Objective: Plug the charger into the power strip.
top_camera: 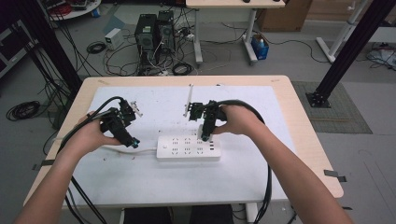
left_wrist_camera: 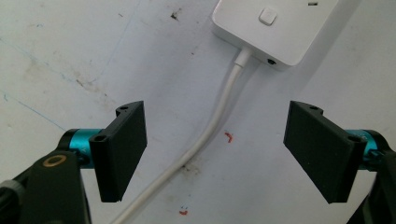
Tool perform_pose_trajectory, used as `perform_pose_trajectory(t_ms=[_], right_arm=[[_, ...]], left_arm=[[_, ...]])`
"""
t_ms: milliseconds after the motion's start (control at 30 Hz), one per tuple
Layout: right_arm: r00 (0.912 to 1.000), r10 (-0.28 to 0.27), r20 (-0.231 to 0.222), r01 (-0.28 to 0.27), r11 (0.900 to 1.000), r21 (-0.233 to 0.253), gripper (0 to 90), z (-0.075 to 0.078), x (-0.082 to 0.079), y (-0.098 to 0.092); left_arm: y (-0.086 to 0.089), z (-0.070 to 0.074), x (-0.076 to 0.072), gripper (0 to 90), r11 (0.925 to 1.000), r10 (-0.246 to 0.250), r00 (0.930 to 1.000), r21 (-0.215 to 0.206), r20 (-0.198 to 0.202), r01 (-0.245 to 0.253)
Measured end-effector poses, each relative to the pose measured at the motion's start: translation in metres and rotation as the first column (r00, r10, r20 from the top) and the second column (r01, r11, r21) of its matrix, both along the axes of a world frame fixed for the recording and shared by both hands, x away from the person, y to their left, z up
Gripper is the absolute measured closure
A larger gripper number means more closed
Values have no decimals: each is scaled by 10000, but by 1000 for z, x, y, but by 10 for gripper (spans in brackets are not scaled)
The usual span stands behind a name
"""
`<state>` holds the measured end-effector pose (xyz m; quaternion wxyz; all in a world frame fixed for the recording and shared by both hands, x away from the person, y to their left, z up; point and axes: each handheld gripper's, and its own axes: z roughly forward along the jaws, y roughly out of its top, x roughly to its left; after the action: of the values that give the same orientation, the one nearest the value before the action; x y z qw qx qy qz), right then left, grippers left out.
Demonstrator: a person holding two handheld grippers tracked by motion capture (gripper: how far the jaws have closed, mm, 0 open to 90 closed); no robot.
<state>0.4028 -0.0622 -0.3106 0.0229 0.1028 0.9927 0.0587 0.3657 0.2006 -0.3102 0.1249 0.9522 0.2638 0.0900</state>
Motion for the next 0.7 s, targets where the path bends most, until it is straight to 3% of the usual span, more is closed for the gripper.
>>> perform_pose_trajectory(t_ms=[167,200,433,633,700], right_arm=[[9973,728,69,-725,9965,-411,625,-23,9,13],[9962,863,-57,-865,9954,-409,625,-26,12,14],[9887,1487,-189,-1492,9883,-330,625,-36,18,18],[9779,2087,-130,-2091,9763,-564,630,-43,18,21],[9746,2239,-74,-2237,9706,-885,631,-50,16,22]], left_arm=[[-1,0,-9,215,9997,-196,9998,113,-11,196],[-2,-1,-11,215,10000,-45,10000,-77,55,45],[1,-3,-18,215,9998,114,9999,-150,101,-112],[2,-7,-22,215,9998,216,9998,-52,35,-216],[2,-7,-22,215,9999,148,9999,36,-3,-148]])
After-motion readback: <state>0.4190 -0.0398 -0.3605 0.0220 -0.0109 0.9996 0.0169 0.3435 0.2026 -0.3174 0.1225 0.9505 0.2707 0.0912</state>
